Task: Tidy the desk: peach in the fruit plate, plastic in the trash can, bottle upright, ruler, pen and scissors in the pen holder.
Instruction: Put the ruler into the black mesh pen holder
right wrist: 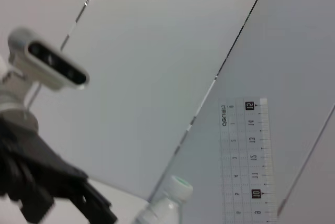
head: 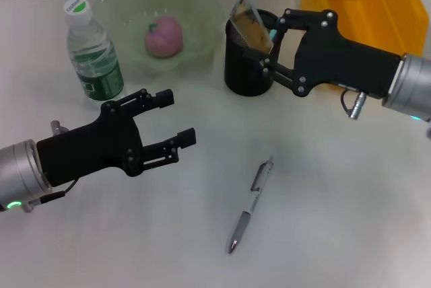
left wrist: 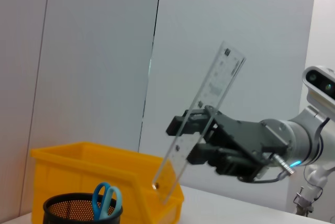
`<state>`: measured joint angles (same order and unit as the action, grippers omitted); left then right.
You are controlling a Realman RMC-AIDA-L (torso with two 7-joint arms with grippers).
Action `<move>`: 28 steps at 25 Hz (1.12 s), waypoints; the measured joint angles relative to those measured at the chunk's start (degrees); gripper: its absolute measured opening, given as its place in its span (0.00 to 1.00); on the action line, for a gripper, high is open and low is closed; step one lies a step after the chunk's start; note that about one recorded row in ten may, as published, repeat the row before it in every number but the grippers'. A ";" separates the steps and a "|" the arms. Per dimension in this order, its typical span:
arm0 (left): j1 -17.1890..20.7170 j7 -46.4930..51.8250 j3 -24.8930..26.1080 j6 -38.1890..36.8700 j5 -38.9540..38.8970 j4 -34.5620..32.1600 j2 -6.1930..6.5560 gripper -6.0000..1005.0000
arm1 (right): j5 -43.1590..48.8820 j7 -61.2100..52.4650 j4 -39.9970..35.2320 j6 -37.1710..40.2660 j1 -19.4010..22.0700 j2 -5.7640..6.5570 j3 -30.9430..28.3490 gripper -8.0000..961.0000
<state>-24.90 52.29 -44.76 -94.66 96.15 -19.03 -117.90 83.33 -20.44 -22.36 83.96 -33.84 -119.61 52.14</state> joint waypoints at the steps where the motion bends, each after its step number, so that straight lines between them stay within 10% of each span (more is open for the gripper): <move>1: -0.06 0.21 0.01 -0.02 0.00 -0.08 -0.04 0.79 | 0.00 0.00 0.00 0.00 0.00 0.00 0.00 0.40; 12: -0.31 0.62 0.03 -0.13 -0.78 -0.05 -0.16 0.79 | -6.53 19.38 8.53 -5.57 -4.27 -0.16 -0.01 0.40; 28: -0.54 0.60 0.03 -0.73 -0.80 0.23 -0.40 0.79 | -10.36 19.61 15.35 -15.52 -12.01 -0.27 -0.18 0.40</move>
<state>-25.44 52.89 -44.73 -95.39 95.35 -18.80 -118.30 72.97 -0.83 -7.01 68.45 -45.85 -119.89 51.96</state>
